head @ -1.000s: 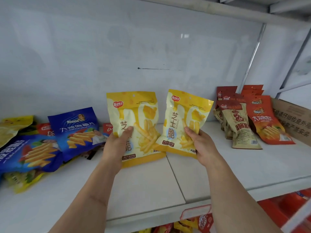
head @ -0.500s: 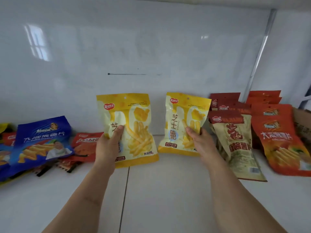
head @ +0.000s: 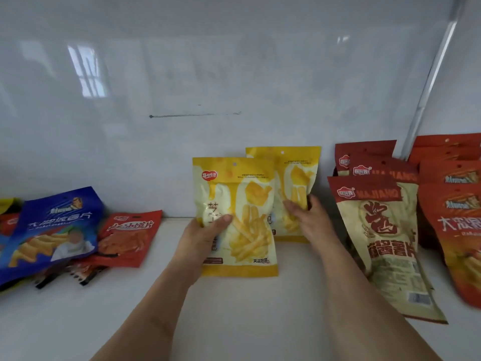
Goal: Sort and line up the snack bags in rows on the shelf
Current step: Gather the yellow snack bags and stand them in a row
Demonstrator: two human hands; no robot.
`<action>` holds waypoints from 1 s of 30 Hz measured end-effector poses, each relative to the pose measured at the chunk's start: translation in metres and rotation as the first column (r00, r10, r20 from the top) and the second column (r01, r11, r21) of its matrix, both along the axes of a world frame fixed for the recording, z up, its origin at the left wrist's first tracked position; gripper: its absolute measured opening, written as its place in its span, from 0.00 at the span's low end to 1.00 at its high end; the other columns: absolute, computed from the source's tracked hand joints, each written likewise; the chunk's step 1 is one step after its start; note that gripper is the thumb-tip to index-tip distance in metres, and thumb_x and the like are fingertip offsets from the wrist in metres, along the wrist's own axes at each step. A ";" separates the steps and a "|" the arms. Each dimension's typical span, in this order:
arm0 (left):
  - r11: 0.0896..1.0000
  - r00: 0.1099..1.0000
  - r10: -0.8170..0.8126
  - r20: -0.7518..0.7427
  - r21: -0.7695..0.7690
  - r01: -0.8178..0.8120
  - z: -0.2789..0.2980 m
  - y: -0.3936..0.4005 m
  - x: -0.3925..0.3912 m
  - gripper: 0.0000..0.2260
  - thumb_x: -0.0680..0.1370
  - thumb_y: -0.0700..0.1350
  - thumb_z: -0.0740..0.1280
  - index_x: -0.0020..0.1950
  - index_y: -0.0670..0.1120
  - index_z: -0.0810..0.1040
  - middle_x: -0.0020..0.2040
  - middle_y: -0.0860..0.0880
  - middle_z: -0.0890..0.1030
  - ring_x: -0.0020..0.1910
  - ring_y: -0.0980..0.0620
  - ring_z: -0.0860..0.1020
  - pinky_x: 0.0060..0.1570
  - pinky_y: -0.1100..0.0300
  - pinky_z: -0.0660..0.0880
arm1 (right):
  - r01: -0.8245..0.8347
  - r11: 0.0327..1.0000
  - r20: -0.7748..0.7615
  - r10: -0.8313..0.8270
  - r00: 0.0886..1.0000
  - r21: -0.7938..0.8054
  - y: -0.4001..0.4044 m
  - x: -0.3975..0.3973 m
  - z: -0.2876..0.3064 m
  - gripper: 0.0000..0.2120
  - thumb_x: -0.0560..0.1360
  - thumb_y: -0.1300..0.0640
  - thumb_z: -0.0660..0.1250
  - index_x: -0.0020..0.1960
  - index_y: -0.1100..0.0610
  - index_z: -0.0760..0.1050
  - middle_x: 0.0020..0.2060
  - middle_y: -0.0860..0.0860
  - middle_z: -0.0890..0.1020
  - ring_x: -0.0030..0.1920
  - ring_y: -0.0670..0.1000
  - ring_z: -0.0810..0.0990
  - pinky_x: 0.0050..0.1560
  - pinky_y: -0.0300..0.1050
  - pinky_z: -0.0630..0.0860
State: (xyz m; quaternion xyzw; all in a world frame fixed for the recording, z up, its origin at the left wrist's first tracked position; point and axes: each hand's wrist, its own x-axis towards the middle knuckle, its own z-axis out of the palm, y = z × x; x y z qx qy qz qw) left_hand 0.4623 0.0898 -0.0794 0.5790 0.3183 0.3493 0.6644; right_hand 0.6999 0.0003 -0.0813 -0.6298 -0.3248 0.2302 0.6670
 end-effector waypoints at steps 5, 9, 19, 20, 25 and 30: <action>0.991 0.991 -0.130 0.015 -0.017 0.130 -0.004 0.001 0.024 0.22 0.70 0.47 0.79 0.62 0.44 0.81 0.56 0.40 0.86 0.55 0.37 0.85 0.60 0.36 0.78 | 0.037 0.999 -0.027 -0.037 0.999 -0.003 -0.005 0.003 -0.004 0.23 0.76 0.49 0.72 0.68 0.52 0.73 0.61 0.51 0.81 0.56 0.48 0.81 0.50 0.42 0.76; 0.990 0.991 -0.135 -0.018 0.044 0.135 -0.007 -0.003 0.044 0.20 0.71 0.48 0.79 0.61 0.47 0.82 0.54 0.44 0.87 0.53 0.41 0.85 0.59 0.38 0.79 | 0.117 0.991 -0.027 -0.119 0.993 -0.064 -0.011 0.002 -0.001 0.29 0.80 0.35 0.56 0.75 0.49 0.68 0.70 0.49 0.74 0.71 0.54 0.71 0.65 0.48 0.66; 0.983 0.989 0.008 -0.146 0.184 0.019 -0.013 -0.017 0.081 0.20 0.71 0.55 0.78 0.59 0.55 0.77 0.49 0.56 0.87 0.47 0.56 0.85 0.45 0.59 0.82 | 0.009 1.000 -0.084 -0.010 0.996 -0.014 -0.017 -0.001 0.006 0.40 0.70 0.31 0.68 0.76 0.48 0.64 0.63 0.44 0.76 0.62 0.50 0.76 0.60 0.47 0.74; 0.980 0.988 0.019 -0.153 0.197 0.012 -0.014 -0.018 0.084 0.20 0.71 0.56 0.78 0.59 0.56 0.77 0.49 0.56 0.87 0.47 0.57 0.85 0.44 0.59 0.82 | 0.012 0.999 -0.073 -0.014 0.997 -0.030 -0.017 0.000 0.007 0.39 0.72 0.35 0.69 0.77 0.49 0.62 0.64 0.45 0.76 0.61 0.50 0.76 0.58 0.46 0.73; 0.961 0.970 0.099 -0.221 0.274 -0.035 -0.017 -0.018 0.096 0.19 0.70 0.59 0.78 0.55 0.56 0.76 0.48 0.57 0.85 0.48 0.56 0.84 0.47 0.55 0.81 | 0.073 0.993 -0.018 -0.075 0.997 -0.090 -0.015 0.006 0.000 0.42 0.68 0.36 0.74 0.77 0.48 0.63 0.67 0.47 0.77 0.66 0.52 0.77 0.63 0.50 0.76; 0.942 0.943 0.157 -0.294 0.333 -0.053 -0.020 -0.015 0.104 0.19 0.71 0.60 0.77 0.53 0.53 0.75 0.47 0.57 0.84 0.47 0.56 0.82 0.51 0.49 0.81 | 0.107 0.988 0.004 -0.107 0.994 -0.108 -0.010 0.010 -0.007 0.42 0.69 0.36 0.74 0.77 0.49 0.63 0.67 0.49 0.77 0.65 0.53 0.77 0.67 0.58 0.74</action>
